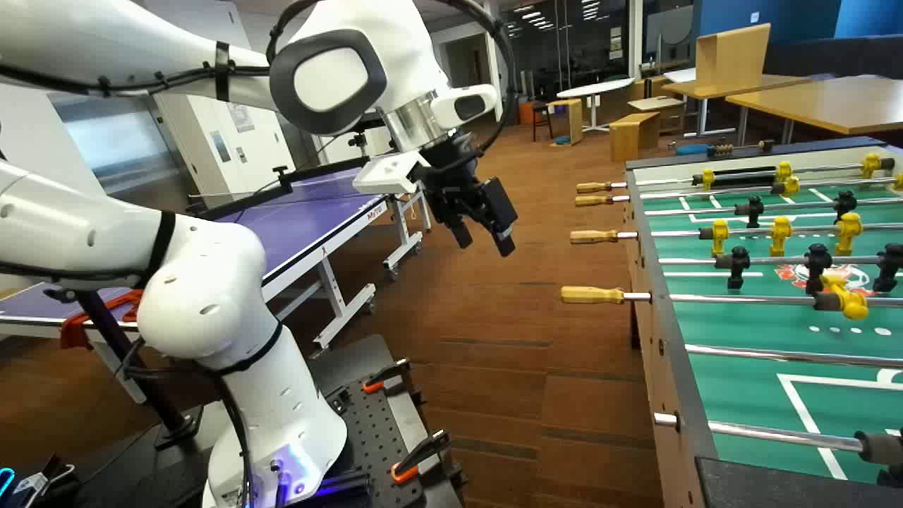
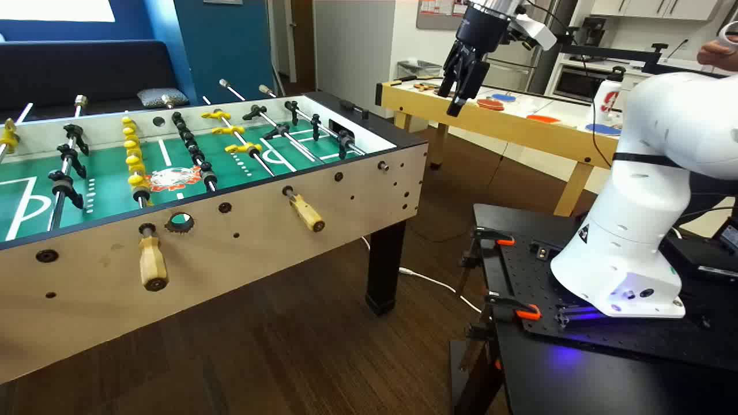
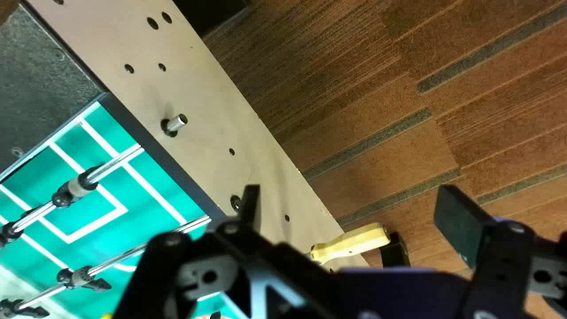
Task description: Pull the third foosball stick from the right
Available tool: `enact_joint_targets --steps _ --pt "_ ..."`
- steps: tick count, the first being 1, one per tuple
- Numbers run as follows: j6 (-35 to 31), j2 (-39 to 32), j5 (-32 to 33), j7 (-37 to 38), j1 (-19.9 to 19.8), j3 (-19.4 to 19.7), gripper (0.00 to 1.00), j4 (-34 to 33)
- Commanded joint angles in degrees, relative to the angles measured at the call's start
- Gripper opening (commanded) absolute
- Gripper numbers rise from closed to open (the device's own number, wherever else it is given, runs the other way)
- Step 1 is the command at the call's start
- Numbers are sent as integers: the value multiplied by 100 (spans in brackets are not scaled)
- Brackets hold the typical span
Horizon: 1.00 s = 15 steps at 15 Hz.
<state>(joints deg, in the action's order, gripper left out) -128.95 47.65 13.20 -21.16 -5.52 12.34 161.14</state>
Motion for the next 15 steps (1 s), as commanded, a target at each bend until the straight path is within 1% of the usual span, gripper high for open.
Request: enact_joint_targets --steps 1,6,7,12,15 --pt "10 -11 -16 -9 -11 -15 100 36" --pt "9 -49 -18 -10 -11 -17 100 62" --pt "-9 -150 -44 167 -32 -91 100 11" --pt "-449 -1182 -591 1939 -84 -574 100 -466" --pt "-1086 -1928 -789 3022 -192 -958 100 -661"
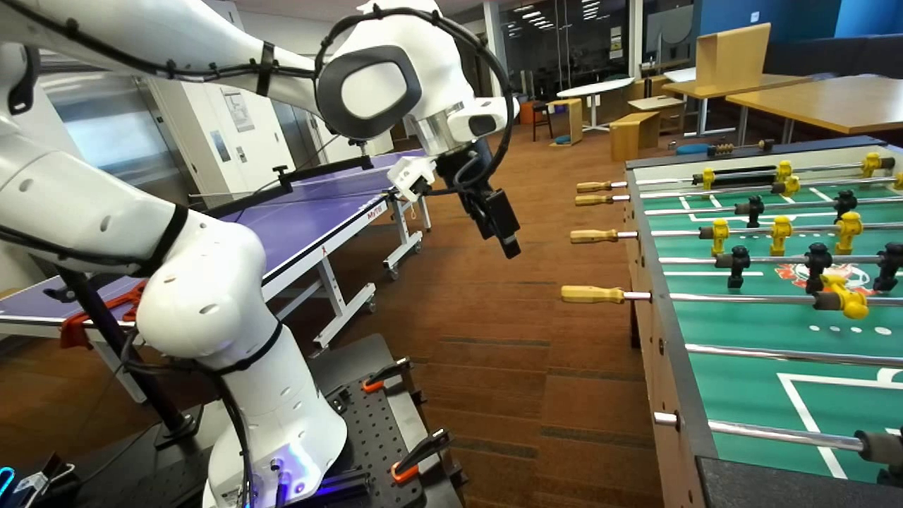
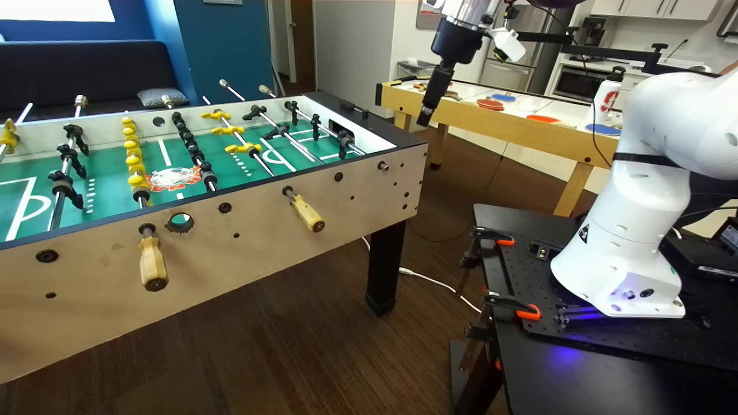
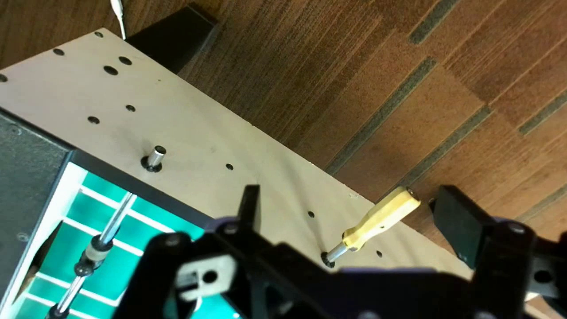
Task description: Pull the third foosball stick from the right
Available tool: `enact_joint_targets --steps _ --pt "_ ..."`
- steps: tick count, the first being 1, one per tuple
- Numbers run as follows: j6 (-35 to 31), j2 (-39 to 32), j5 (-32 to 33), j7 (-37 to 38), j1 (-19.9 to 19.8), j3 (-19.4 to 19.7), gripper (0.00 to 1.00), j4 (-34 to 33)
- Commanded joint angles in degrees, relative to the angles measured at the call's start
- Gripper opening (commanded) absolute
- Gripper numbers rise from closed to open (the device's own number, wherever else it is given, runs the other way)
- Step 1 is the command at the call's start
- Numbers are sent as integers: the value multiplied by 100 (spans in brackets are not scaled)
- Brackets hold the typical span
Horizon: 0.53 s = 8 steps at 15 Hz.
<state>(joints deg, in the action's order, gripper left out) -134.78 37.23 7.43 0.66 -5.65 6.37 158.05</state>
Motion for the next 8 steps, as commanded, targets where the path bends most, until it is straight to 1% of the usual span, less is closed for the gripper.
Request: enact_joint_targets --steps 1,4,8 --pt "-699 -1153 -247 1178 -230 -462 100 -432" --pt "-1184 -1984 -351 2111 -394 -683 100 -808" --pt "-1308 -2974 -267 3284 -527 -790 100 -1469"
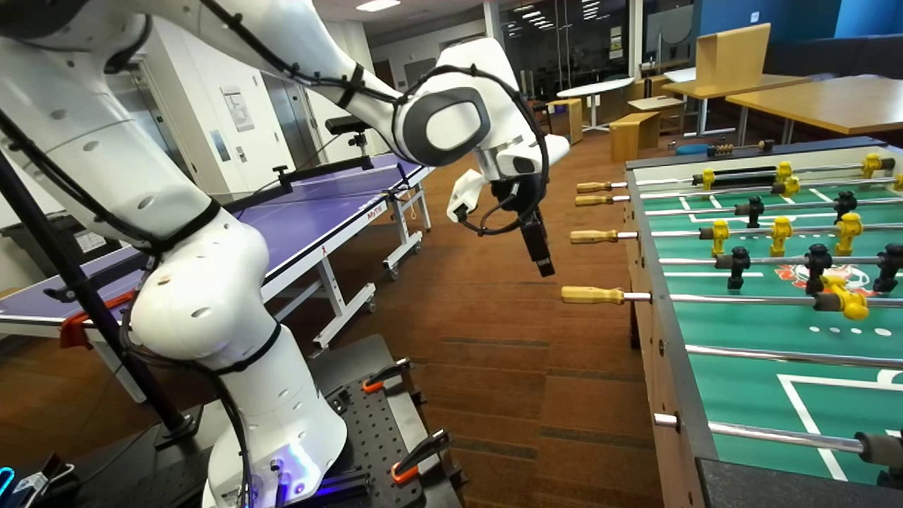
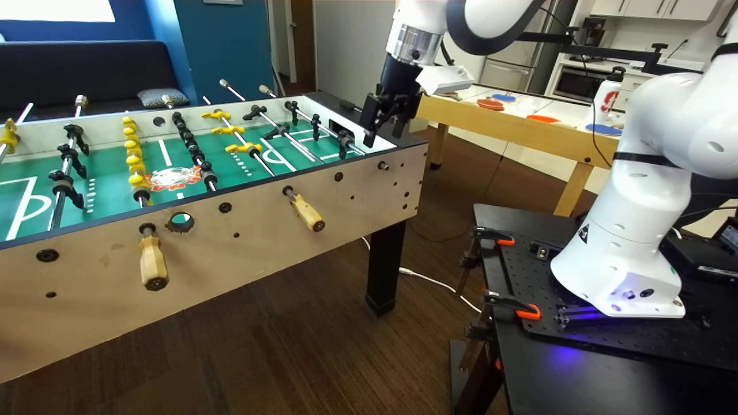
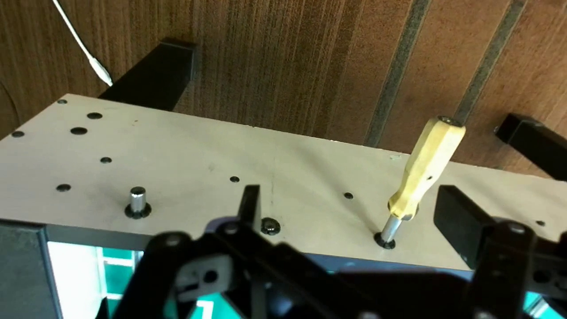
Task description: Pull the third foosball stick from the right
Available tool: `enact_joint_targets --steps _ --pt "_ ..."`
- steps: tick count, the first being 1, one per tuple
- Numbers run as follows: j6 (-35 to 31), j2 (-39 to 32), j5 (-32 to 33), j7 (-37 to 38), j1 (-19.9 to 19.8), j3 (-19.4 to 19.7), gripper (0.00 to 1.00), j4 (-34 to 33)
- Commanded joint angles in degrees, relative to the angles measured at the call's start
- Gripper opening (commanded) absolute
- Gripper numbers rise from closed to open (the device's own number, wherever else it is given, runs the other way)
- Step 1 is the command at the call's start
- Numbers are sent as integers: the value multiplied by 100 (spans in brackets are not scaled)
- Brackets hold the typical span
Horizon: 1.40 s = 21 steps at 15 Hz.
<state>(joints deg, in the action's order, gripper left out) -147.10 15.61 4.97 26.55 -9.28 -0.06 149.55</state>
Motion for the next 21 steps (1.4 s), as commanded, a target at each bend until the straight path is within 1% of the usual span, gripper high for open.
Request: enact_joint_targets --steps 1,6,9,10,11,13,17,18,19,21 --pt "-47 -1054 -12 911 -125 -132 100 -799" --pt "-16 -1967 -189 1507 299 19 100 -1549" --pt "-77 -2353 -440 1614 544 54 100 -1836" --pt "-32 -2414 -650 1484 614 29 100 -1890" --pt "5 -2194 -425 1485 625 153 100 -1671" --pt "5 -2292 -460 1485 704 183 100 -1715" --pt "4 -2287 -454 1484 701 241 100 -1713" --pt "-78 -2362 -729 1231 665 179 100 -1751" --pt "-50 -2506 -990 1196 671 127 100 -1874" --pt "-247 -2714 -1289 1187 739 113 100 -1982"
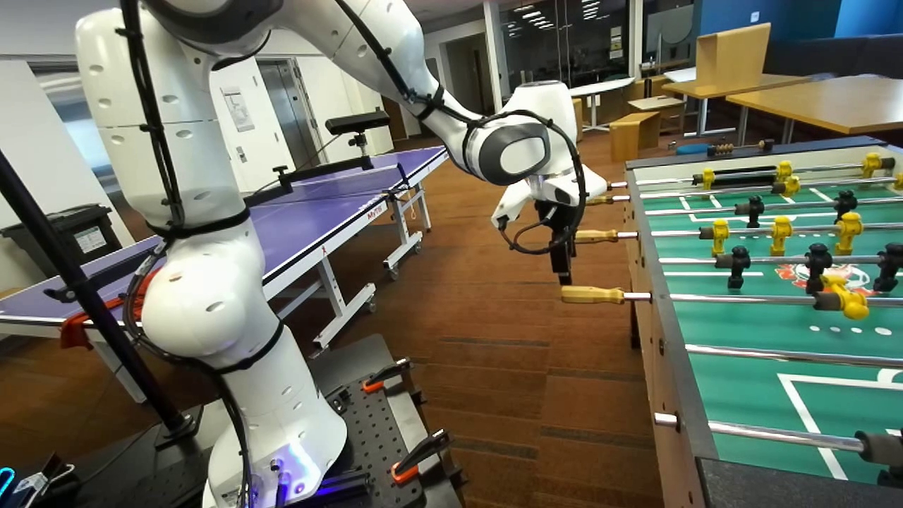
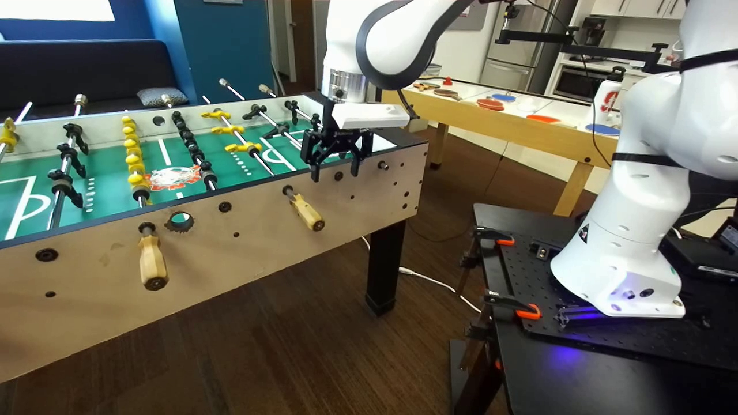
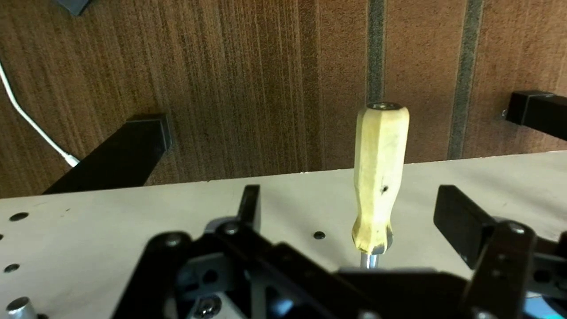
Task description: Pull the third foosball stick from the right
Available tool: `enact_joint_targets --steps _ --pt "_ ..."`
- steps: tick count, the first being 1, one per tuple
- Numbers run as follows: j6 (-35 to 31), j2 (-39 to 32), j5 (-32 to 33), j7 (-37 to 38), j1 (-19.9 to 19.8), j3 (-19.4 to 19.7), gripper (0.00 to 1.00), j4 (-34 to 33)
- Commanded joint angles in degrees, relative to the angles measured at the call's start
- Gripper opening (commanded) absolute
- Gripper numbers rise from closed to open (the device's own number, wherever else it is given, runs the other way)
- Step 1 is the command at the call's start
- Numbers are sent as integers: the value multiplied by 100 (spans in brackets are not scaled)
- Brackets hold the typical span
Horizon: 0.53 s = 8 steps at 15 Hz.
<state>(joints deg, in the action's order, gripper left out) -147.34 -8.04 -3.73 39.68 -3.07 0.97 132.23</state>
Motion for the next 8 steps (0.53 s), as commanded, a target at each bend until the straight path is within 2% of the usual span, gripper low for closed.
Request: enact_joint_targets --steps 1,8 --pt "-274 -439 -444 -55 163 30 100 -308" --pt "-82 -1204 -105 71 515 240 100 -896"
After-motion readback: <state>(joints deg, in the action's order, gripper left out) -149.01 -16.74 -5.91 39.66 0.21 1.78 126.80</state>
